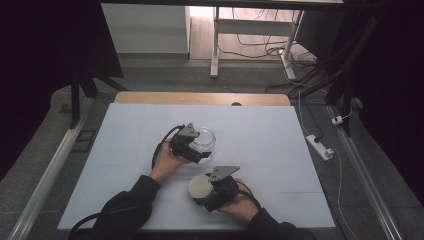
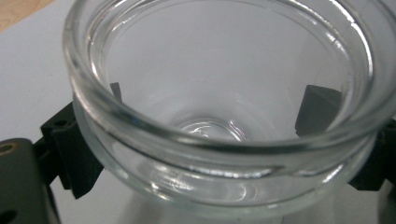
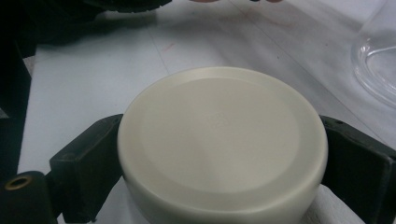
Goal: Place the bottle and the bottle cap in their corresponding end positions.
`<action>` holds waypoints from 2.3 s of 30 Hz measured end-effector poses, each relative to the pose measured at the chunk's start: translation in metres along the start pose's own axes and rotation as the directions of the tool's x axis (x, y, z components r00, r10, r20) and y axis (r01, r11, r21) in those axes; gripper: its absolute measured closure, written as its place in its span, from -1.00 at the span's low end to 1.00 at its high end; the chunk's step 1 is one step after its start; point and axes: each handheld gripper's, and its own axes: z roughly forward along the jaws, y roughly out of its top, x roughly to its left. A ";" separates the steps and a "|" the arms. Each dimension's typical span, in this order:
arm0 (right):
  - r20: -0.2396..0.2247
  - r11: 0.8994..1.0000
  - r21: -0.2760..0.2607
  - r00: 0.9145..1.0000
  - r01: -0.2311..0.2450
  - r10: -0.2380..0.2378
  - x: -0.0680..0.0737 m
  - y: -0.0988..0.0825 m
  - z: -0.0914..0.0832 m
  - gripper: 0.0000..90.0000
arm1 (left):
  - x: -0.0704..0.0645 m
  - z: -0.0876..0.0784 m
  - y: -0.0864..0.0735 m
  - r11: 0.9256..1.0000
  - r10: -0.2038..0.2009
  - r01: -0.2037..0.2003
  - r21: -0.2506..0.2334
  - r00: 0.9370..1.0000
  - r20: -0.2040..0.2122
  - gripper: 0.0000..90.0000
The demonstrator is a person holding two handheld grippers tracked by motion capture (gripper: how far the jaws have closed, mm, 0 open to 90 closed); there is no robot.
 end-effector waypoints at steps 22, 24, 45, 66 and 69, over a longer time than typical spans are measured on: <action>0.027 0.998 0.043 0.999 -0.041 0.039 -0.003 0.001 0.003 -0.88 | 0.002 0.000 0.001 1.000 -0.020 0.021 -0.002 1.000 0.009 -0.87; 0.025 0.998 0.041 0.999 -0.039 0.038 -0.003 0.001 0.003 -0.88 | 0.002 0.001 0.001 1.000 -0.029 0.029 0.004 1.000 0.008 -0.91; 0.028 1.000 0.006 0.999 -0.026 0.026 0.000 0.002 -0.004 -0.95 | 0.003 -0.014 -0.001 0.998 -0.052 0.052 -0.023 0.999 0.005 -1.00; 0.010 0.996 -0.054 0.998 -0.067 0.067 -0.001 0.006 -0.023 -0.99 | -0.007 -0.037 -0.010 0.998 -0.053 0.053 0.016 0.999 0.004 -1.00; 0.019 0.996 -0.057 0.997 -0.074 0.075 -0.002 0.006 -0.025 -1.00 | -0.010 -0.042 -0.011 0.998 -0.056 0.056 0.018 0.998 0.004 -1.00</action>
